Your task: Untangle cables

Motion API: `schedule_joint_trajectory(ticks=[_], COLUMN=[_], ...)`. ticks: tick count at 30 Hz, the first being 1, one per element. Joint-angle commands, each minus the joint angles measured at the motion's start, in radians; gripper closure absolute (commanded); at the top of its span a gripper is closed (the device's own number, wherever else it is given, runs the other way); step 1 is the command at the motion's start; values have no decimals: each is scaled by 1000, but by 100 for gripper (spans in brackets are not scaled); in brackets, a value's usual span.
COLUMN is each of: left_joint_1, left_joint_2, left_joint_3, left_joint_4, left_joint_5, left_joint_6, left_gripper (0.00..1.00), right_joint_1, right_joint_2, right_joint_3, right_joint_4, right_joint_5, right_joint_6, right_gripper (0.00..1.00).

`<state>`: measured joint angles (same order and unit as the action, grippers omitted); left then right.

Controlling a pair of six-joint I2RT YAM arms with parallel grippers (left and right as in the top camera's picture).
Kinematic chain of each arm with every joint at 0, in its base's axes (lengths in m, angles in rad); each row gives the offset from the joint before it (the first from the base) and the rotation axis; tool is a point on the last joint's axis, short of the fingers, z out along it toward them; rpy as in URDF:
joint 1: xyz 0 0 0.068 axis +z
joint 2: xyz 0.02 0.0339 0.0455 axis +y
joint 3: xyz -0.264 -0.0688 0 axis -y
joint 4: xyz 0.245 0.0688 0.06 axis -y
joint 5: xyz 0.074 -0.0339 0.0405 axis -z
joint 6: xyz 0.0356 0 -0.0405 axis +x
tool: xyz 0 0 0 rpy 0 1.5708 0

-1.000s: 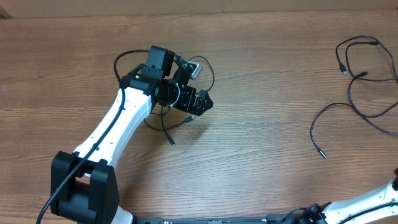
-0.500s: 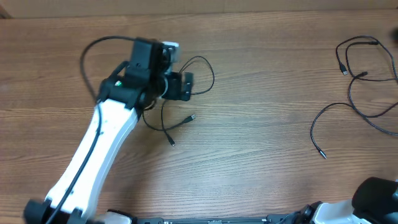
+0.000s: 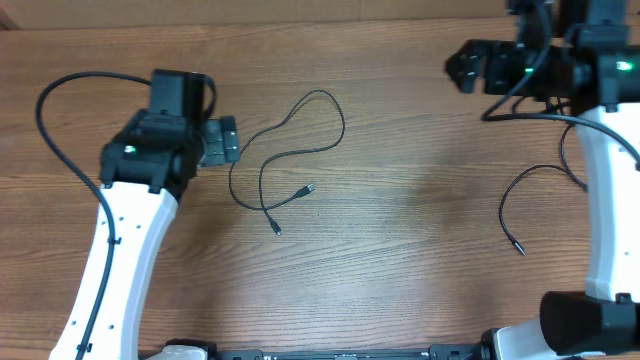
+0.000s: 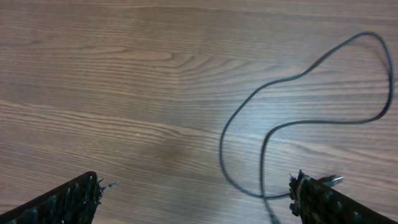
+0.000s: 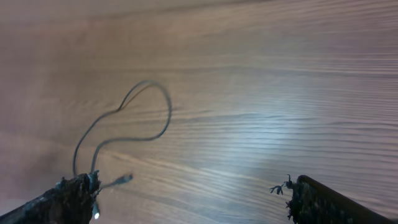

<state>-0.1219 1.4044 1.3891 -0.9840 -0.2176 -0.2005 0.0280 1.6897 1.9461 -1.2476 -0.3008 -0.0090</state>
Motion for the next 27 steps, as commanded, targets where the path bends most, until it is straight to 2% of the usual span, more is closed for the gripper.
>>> schedule_joint_trajectory(ticks=[1, 3, 4, 7, 14, 27], left_joint_1=[65, 98, 111, 151, 155, 154], left_joint_2=[-5, -5, -5, -5, -4, -4], left_joint_3=[18, 18, 18, 18, 18, 18], left_joint_4=[0, 2, 5, -1, -11, -11], left_joint_5=[158, 264, 290, 311, 312, 312], left_joint_6=[206, 317, 333, 332, 332, 332], left_gripper=[0, 0, 1, 0, 0, 0], right_joint_1=[87, 142, 166, 254, 368, 397], right_joint_2=[60, 92, 109, 174, 316, 545], right_joint_3=[-3, -3, -3, -3, -3, -3], right_joint_4=[8, 21, 28, 65, 170, 396], right_joint_5=[28, 32, 40, 66, 138, 171], right_joint_6=[-12, -19, -19, -19, -18, -19], right_gripper=[0, 0, 0, 0, 0, 0])
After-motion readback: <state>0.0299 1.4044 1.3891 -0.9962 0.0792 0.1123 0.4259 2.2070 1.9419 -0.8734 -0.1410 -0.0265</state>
